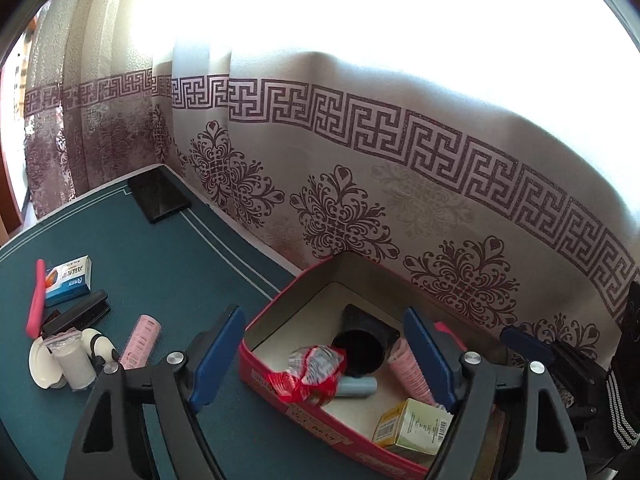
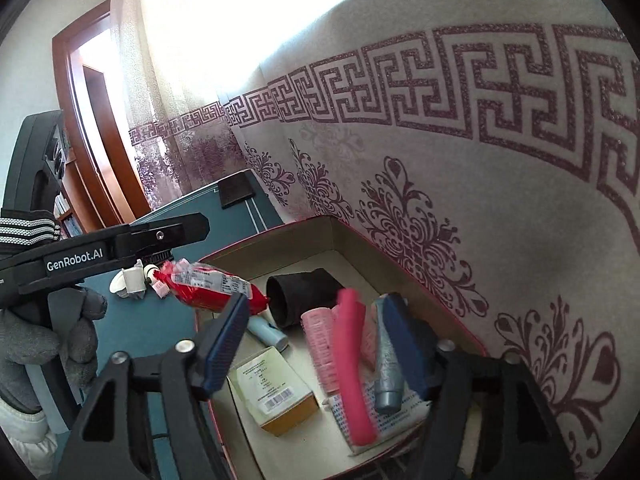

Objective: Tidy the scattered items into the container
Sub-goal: 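Carry the snack packet and pink foam roller into the red tin box, then open both grippers and move them back over the table items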

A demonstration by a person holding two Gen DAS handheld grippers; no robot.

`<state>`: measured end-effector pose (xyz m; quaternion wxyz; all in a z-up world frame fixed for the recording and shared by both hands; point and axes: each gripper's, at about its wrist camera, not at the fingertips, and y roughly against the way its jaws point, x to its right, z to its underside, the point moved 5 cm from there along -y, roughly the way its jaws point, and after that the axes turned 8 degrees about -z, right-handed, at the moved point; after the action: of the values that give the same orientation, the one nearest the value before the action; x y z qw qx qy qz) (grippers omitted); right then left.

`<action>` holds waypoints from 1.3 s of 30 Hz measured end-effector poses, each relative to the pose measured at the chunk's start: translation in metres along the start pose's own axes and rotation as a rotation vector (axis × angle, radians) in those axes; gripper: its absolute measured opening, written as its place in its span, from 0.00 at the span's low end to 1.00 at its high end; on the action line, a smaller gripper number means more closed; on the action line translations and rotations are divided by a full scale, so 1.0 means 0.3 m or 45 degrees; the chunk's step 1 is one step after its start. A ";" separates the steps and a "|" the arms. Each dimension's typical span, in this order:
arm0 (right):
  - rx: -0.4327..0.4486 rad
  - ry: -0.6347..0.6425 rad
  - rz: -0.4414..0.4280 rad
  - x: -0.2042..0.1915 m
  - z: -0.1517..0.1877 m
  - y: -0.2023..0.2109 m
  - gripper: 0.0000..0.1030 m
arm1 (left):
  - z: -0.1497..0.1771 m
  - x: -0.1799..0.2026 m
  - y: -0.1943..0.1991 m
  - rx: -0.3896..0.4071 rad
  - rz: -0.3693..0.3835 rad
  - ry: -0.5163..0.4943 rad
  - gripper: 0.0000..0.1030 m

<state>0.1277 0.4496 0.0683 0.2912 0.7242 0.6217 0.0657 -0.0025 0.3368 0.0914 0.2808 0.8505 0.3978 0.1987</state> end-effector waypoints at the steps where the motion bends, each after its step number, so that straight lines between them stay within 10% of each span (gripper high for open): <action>1: 0.007 0.005 0.000 -0.003 -0.002 0.003 0.74 | 0.005 -0.015 0.001 -0.003 -0.014 0.009 0.81; 28: -0.065 0.022 -0.072 -0.170 0.023 -0.057 0.79 | 0.311 -0.586 0.241 0.010 -0.454 0.372 0.81; 39: -0.209 0.116 -0.004 -0.219 -0.012 -0.181 0.79 | 0.381 -0.641 0.253 -0.005 -0.463 0.395 0.81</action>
<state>0.0650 0.3922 0.0616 0.3211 0.6931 0.6281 0.1487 -0.0118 0.1089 0.0303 0.2492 0.7237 0.5823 0.2739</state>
